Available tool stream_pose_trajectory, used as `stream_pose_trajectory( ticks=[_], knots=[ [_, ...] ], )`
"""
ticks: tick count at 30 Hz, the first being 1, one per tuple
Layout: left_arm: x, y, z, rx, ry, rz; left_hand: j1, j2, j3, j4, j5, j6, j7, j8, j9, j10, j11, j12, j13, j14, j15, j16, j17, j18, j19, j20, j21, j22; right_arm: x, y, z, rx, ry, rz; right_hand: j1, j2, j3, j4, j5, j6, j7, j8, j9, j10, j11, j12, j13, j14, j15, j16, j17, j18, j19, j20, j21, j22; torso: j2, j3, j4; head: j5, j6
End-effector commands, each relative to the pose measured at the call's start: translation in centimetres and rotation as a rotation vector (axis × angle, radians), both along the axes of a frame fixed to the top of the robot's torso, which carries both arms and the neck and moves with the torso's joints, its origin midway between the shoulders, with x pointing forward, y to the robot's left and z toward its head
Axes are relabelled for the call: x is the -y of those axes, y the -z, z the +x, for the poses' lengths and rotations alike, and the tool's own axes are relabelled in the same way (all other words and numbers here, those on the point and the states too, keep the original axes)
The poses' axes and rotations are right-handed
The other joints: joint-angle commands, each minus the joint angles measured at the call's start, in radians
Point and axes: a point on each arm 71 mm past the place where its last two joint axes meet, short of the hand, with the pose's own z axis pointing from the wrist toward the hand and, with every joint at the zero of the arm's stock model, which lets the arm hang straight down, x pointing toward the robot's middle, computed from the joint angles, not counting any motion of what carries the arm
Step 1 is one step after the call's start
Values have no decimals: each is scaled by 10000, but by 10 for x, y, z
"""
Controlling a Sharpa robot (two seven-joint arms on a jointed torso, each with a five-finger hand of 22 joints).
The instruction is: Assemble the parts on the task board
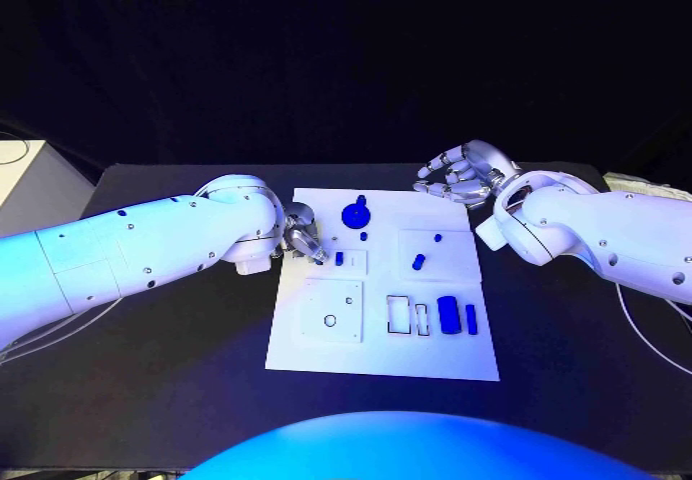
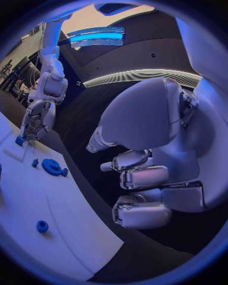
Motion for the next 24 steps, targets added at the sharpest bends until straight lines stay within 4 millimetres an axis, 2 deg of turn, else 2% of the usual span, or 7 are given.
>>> stream_pose_trajectory(
  ticks=[1, 4, 11, 13, 14, 21, 24],
  knots=[
    [4, 3, -2, -104, 50, -207, 253, 379, 875, -979, -156, -113, 16, -16, 27, -117, 24, -47, -46, 1001, -26, -61, 2463, -77, -58, 17, -77, 282, -2, 0, -1, -5, -195, 0, -93, -23, 66, 15, 34, -73, 4, 25, -6, -24, -2, 6, 584, 839, 38, -57, 1896, 197, 188, 28, -32, 1173, -3, 4, 0, -7, 2],
    [4, 3, -1, -106, 35, -204, 298, 481, 833, -984, -498, -163, 35, -17, 33, -169, 45, -58, -87, 996, -7, -73, 2446, -70, -79, 37, -102, 257, -2, 0, -1, -9, -199, -1, -93, -23, 66, 15, 34, -73, 4, 25, -6, -24, -2, 6, 584, 839, 38, -57, 1896, 197, 188, 28, -32, 1173, -1, 4, 2, -7, 2],
    [4, 4, 0, -167, 32, -136, 290, 503, 800, -965, -694, -191, 47, -24, 31, -210, 58, -76, -129, 995, 4, -74, 2445, -59, -112, 47, -134, 214, -2, 1, -1, -17, -204, -3, -93, -23, 66, 15, 34, -73, 4, 25, -6, -24, -2, 6, 584, 839, 38, -57, 1896, 197, 188, 28, -32, 1173, -4, 4, 1, -15, 2],
    [3, 4, 1, -227, 54, -84, 295, 548, 760, -923, -1063, -249, 63, -50, 21, -297, 79, -118, -212, 980, 24, -102, 2401, -42, -171, 66, -188, 143, -2, 1, 0, -18, -204, -4, -93, -23, 66, 15, 34, -73, 4, 25, -6, -24, -2, 6, 584, 839, 38, -57, 1896, 197, 188, 28, -32, 1173, -10, 3, 0, -17, 2],
    [3, 4, 1, -278, 60, -55, 360, 604, 767, -897, -1872, -337, 92, -104, -5, -421, 106, -172, -321, 948, 48, -159, 2313, -20, -243, 89, -256, 59, -2, 1, 0, -21, -201, -6, -93, -23, 66, 15, 34, -73, 4, 25, -6, -24, -2, 6, 584, 839, 38, -57, 1896, 197, 188, 28, -32, 1173, -11, 3, 2, -16, 2],
    [1, 4, 2, -560, -141, -214, 208, 498, 585, -715, -1935, -405, 124, -195, -61, -504, 141, -185, -390, 916, 76, -215, 2225, 3, -312, 114, -323, -29, -3, 1, 0, -40, -212, -10, -93, -23, 66, 15, 34, -73, 4, 25, -6, -24, -2, 6, 584, 839, 38, -57, 1896, 197, 188, 28, -32, 1173, -4, 1, -2, -28, 2],
    [0, 4, 3, -679, -307, -244, 135, 707, 633, -510, -1917, -422, 138, -270, -116, -588, 152, -217, -463, 893, 86, -255, 2164, 15, -340, 129, -357, -70, -3, 1, 0, -51, -215, -13, -93, -23, 66, 15, 34, -73, 4, 25, -6, -24, -2, 6, 584, 839, 38, -57, 1896, 197, 188, 28, -32, 1173, -7, 5, -4, -31, 2]
  ],
)
